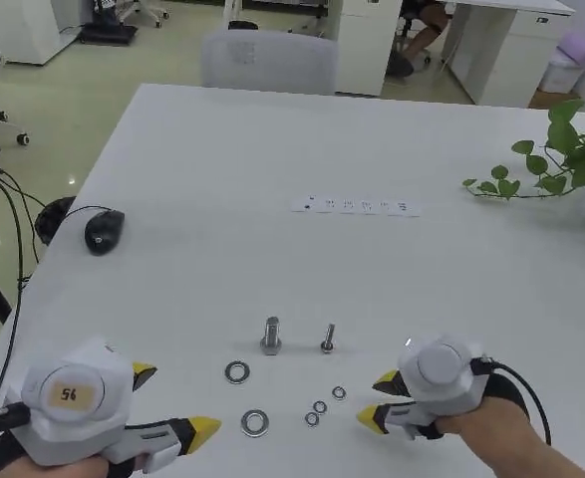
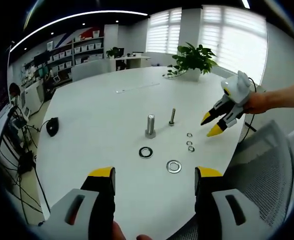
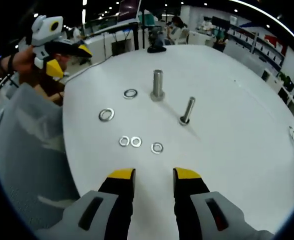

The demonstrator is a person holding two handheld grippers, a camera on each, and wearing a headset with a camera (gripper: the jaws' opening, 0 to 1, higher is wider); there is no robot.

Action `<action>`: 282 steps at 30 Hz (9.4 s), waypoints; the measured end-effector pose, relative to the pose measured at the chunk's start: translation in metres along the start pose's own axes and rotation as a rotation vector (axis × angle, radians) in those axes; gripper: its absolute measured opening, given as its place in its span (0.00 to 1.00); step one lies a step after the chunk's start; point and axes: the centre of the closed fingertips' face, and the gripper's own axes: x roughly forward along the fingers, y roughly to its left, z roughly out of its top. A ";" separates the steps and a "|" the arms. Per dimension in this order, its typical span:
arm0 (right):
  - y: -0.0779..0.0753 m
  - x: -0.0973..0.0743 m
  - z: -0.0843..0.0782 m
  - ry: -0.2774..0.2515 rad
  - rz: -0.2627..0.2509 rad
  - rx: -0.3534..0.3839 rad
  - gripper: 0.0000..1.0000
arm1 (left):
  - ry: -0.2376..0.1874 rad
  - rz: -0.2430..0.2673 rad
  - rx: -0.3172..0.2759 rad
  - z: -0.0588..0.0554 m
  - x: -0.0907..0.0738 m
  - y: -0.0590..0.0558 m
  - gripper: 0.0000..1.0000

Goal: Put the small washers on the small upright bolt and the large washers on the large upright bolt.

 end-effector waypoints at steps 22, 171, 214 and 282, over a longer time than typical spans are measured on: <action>0.012 0.008 0.001 -0.002 -0.020 0.028 0.28 | 0.014 -0.043 0.038 0.000 0.004 -0.008 0.64; -0.060 0.057 0.075 0.333 0.177 -0.381 0.13 | 0.016 0.047 0.016 -0.007 -0.012 0.023 0.64; -0.042 0.025 0.016 0.262 0.150 -0.197 0.18 | 0.021 0.026 0.035 -0.006 -0.010 0.013 0.63; 0.025 0.054 0.029 0.256 0.294 -0.433 0.14 | 0.007 0.037 0.016 -0.008 -0.011 0.013 0.63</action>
